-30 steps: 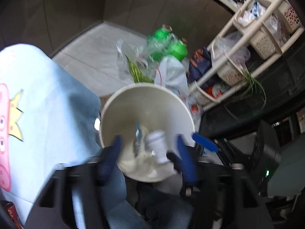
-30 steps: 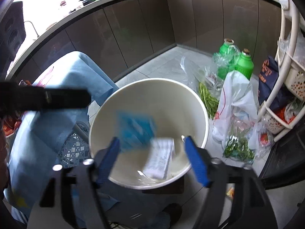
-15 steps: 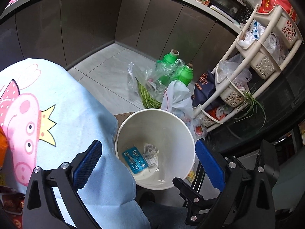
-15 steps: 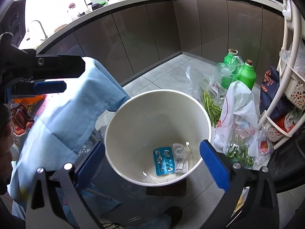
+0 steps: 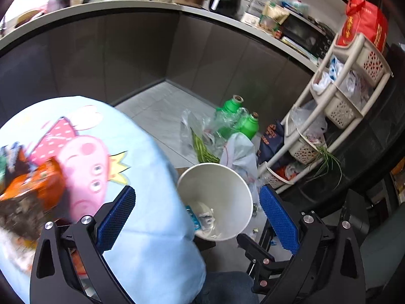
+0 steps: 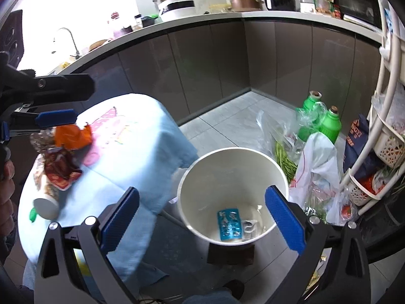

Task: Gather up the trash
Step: 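Grasp the green bottle cap with the left gripper while the right gripper grasps the white paper cup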

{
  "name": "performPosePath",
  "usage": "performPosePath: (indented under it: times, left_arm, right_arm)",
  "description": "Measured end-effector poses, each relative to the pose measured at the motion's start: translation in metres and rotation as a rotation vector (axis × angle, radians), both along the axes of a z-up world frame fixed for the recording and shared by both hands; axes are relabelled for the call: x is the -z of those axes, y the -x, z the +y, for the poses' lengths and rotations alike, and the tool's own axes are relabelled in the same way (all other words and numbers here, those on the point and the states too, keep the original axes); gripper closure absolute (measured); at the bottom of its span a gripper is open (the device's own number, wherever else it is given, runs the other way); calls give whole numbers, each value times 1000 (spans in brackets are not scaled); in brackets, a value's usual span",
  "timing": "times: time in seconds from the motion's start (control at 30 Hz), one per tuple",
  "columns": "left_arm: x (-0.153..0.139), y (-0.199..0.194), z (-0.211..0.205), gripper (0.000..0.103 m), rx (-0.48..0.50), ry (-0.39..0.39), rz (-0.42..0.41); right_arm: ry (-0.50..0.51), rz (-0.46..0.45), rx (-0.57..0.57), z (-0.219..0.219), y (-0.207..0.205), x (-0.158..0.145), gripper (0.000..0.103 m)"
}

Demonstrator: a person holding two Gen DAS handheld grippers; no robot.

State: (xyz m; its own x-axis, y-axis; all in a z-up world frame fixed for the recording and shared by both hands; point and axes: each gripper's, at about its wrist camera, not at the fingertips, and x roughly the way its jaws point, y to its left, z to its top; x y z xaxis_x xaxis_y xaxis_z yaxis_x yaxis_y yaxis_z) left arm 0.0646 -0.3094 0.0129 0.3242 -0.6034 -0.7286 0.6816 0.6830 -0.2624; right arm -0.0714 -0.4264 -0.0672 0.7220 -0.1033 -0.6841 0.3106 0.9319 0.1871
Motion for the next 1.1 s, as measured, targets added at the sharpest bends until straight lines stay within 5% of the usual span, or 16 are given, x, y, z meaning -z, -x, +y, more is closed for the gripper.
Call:
performPosePath:
  times: [0.17,0.37,0.6,0.83,1.0,1.07,1.1]
  left_arm:
    - [-27,15,71,8,-86,44,-84]
    - [-24,24,168,8,-229,20,-139]
    - [3,32,262,8,-319,2,-61]
    - [29,41,308,9,-310,-30,-35]
    - [37,39,315,9,-294,-13,-9]
    - [42,38,317,13,-287,-9,0]
    - [45,36,317,16,-283,-10,8]
  right_arm:
    - [-8,-34,-72,42,3,-21,3]
    - [1,-77,-209,113,-5,-34,3]
    - [-19,-7,-360,188,-34,-31,3]
    - [17,59,-488,237,-70,-19,5]
    - [89,127,-511,250,-91,-1,16]
    - [87,153,-518,250,-91,4,38]
    - [83,156,-515,250,-90,5,40]
